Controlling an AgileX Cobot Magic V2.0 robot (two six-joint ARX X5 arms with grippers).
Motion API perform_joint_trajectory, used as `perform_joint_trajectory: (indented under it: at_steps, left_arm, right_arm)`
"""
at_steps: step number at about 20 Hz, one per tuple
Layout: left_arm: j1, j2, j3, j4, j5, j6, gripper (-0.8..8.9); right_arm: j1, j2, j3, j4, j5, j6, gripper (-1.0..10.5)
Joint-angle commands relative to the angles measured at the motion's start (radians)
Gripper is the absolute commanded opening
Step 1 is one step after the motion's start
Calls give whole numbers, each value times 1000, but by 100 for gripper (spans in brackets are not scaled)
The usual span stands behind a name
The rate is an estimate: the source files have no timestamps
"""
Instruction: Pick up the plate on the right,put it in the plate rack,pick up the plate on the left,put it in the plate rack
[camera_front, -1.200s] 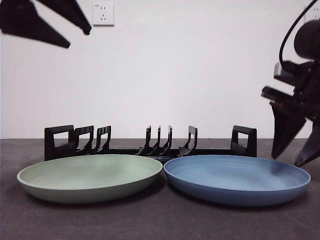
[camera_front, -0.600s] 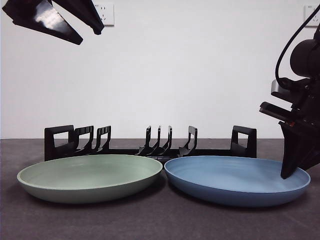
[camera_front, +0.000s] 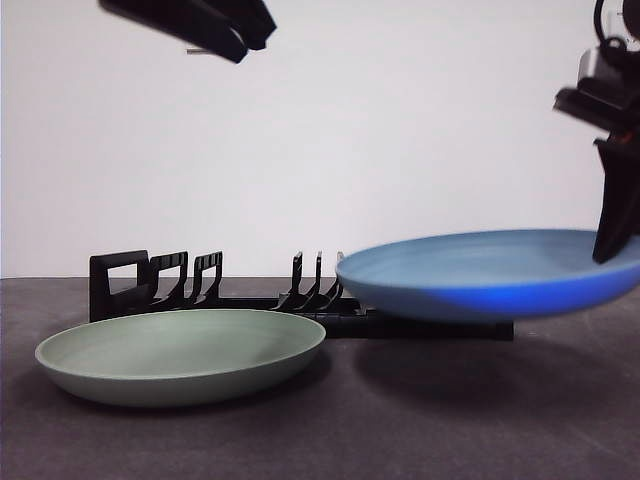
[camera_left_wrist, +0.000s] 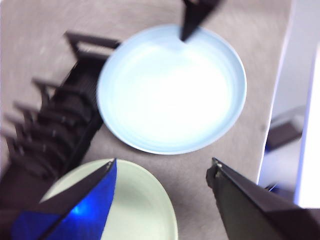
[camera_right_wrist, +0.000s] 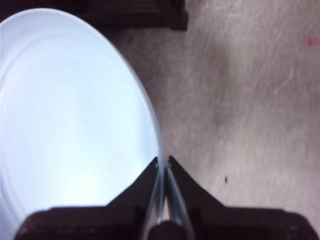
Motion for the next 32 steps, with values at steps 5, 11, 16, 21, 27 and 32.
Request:
perform_joint_trajectory:
  at_steps: [5, 11, 16, 21, 27, 32]
  left_arm:
    - [-240, 132, 0, 5, -205, 226, 315]
    - [-289, 278, 0, 83, -274, 252, 315]
    - [-289, 334, 0, 101, -266, 257, 260]
    - [-289, 340, 0, 101, -240, 264, -10]
    - [-289, 340, 0, 100, -240, 263, -10]
    - [-289, 340, 0, 101, -249, 236, -9]
  right_arm:
    - [18, -2, 72, -69, -63, 17, -17]
    - [76, -2, 72, -70, -84, 18, -16]
    - [81, -2, 72, -69, -144, 17, -17]
    - [81, -2, 72, -68, -161, 17, -16]
    - [80, -5, 76, -63, -161, 6, 35]
    - [72, -23, 126, -32, -159, -5, 410]
